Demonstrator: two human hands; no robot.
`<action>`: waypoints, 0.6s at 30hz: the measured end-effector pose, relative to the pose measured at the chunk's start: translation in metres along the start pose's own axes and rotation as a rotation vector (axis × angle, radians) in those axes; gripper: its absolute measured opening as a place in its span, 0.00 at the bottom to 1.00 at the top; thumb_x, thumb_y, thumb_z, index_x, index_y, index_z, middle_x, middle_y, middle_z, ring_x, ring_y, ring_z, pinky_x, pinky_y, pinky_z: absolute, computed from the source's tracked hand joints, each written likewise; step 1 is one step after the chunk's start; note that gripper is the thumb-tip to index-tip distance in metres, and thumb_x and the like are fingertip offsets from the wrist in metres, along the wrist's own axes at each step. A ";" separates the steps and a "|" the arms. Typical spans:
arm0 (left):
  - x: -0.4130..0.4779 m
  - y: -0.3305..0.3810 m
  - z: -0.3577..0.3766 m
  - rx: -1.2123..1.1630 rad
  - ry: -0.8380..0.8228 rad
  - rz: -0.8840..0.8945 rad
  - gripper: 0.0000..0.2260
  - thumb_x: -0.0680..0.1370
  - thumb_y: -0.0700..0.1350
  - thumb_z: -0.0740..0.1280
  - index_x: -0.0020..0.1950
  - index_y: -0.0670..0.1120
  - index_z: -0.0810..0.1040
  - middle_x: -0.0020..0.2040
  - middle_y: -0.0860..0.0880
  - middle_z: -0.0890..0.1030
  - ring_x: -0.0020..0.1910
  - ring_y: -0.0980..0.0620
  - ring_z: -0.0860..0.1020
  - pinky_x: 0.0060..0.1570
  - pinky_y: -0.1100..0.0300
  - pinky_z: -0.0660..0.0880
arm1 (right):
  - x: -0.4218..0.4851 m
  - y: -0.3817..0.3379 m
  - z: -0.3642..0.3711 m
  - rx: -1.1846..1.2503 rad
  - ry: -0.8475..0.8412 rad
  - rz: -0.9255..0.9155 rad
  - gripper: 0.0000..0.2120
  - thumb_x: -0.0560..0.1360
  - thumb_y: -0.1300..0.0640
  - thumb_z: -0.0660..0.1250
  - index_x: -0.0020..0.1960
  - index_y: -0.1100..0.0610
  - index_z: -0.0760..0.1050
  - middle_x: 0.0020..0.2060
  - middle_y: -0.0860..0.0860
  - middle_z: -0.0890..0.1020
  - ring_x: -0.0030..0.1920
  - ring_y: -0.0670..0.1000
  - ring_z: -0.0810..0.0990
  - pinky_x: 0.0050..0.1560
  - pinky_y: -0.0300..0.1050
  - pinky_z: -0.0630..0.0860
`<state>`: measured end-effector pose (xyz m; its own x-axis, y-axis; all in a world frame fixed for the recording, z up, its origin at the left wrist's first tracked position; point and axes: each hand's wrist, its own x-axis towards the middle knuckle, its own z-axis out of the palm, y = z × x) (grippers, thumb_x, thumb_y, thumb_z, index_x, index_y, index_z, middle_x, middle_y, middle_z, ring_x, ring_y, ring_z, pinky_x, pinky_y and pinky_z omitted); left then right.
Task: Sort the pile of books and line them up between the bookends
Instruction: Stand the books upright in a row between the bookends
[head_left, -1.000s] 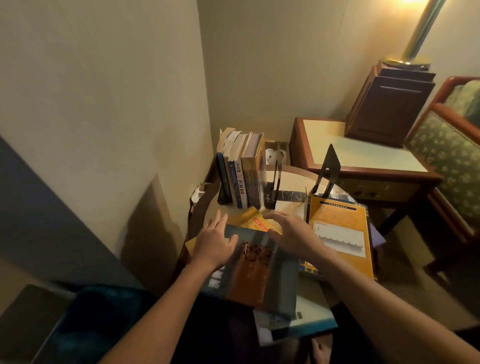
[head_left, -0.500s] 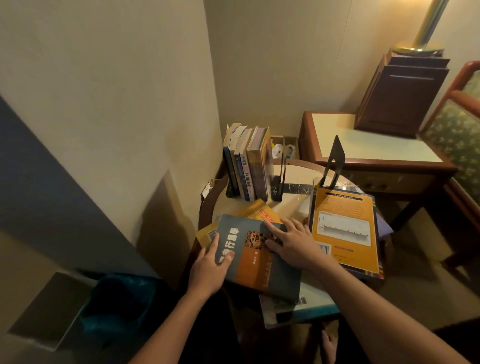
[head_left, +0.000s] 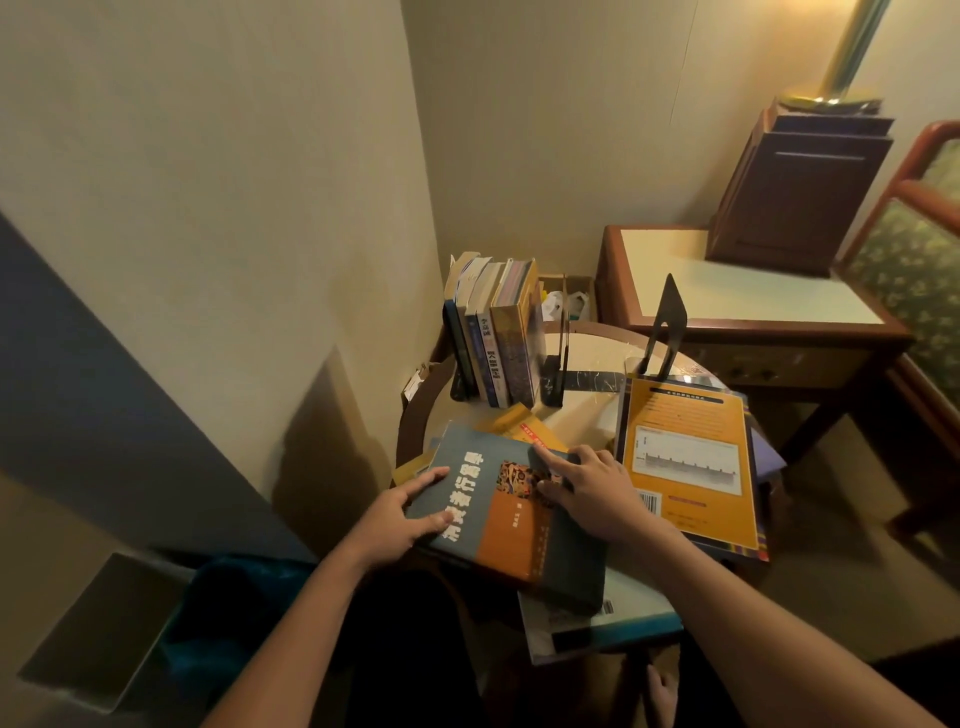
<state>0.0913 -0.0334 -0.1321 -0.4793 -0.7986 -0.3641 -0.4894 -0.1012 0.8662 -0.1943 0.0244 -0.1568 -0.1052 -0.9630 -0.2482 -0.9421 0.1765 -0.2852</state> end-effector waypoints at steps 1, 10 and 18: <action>0.000 0.004 -0.002 -0.053 -0.015 -0.003 0.26 0.76 0.45 0.74 0.70 0.61 0.73 0.69 0.49 0.72 0.59 0.56 0.77 0.49 0.65 0.79 | 0.001 0.001 -0.002 0.012 -0.004 0.009 0.29 0.80 0.33 0.51 0.79 0.32 0.46 0.72 0.52 0.67 0.71 0.56 0.64 0.70 0.54 0.62; -0.003 0.029 0.013 -0.314 -0.029 0.039 0.22 0.78 0.42 0.70 0.68 0.62 0.74 0.67 0.51 0.68 0.61 0.41 0.75 0.53 0.50 0.82 | 0.003 0.000 -0.004 0.040 0.012 0.011 0.26 0.81 0.35 0.51 0.77 0.28 0.47 0.70 0.52 0.67 0.69 0.56 0.64 0.70 0.57 0.59; -0.003 0.044 0.016 -0.366 0.030 -0.062 0.22 0.78 0.38 0.70 0.66 0.62 0.78 0.67 0.45 0.71 0.56 0.38 0.80 0.52 0.47 0.82 | 0.005 0.000 -0.003 0.077 0.045 0.005 0.25 0.81 0.35 0.52 0.76 0.27 0.49 0.70 0.49 0.68 0.69 0.54 0.64 0.68 0.57 0.59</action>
<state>0.0597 -0.0260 -0.0987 -0.4329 -0.8009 -0.4138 -0.2207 -0.3509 0.9100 -0.1957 0.0195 -0.1555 -0.1256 -0.9699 -0.2087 -0.9145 0.1947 -0.3545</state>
